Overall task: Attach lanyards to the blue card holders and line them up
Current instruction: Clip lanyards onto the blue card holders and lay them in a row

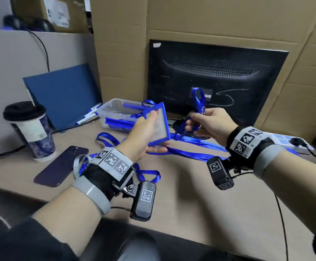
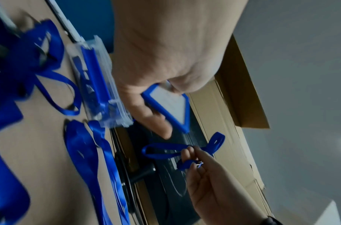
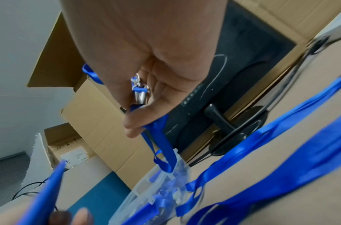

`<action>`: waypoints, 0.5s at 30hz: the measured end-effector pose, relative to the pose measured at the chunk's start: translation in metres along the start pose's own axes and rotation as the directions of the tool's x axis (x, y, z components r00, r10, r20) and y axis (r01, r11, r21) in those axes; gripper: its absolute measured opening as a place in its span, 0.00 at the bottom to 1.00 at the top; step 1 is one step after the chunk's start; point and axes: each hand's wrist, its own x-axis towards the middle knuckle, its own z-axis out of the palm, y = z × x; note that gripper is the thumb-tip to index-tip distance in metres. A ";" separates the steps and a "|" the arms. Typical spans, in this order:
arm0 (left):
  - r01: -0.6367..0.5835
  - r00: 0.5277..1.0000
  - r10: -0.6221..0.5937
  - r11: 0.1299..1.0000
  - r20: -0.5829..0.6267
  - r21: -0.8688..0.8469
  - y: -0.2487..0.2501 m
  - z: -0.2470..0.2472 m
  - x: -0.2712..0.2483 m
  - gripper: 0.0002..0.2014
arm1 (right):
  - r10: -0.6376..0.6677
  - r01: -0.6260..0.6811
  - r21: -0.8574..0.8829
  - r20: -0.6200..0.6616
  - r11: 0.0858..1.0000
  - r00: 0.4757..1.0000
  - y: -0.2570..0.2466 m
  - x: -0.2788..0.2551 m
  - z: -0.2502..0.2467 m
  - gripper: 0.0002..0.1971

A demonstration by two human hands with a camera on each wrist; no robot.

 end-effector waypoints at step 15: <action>-0.036 0.948 0.044 0.999 -0.315 0.031 -0.022 -0.082 0.096 0.26 | 0.019 -0.017 0.124 -0.013 0.992 1.000 0.012 0.151 0.140 0.11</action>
